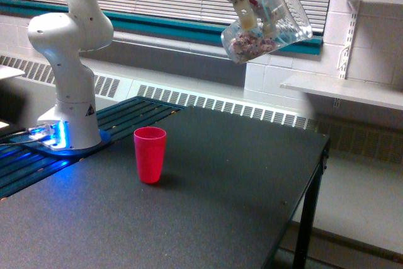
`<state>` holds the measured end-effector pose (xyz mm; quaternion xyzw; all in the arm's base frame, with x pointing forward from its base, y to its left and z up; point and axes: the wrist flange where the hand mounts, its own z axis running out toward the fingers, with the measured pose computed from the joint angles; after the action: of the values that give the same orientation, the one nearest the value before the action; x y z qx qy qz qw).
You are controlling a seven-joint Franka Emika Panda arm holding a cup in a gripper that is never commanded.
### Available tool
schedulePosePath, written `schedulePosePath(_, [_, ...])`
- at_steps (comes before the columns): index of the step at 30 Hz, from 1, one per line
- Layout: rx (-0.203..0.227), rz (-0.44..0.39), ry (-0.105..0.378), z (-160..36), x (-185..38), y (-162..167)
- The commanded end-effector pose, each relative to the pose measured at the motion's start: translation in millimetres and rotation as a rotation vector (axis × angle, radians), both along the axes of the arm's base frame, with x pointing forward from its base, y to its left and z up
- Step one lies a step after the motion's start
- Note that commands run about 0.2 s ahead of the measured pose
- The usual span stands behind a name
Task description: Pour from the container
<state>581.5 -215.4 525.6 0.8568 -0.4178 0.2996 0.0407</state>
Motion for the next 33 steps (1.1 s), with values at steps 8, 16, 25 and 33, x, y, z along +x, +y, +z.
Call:
schedulePosePath(8, [-0.006, -0.024, 0.019, -10.5, -3.6, -6.6])
schedulePosePath(16, [-0.005, 0.008, 0.054, -30.2, -10.2, 11.0])
schedulePosePath(25, [-0.002, 0.041, 0.095, -57.2, -28.1, 35.4])
schedulePosePath(33, [-0.011, 0.047, 0.147, -79.5, -55.2, 50.2])
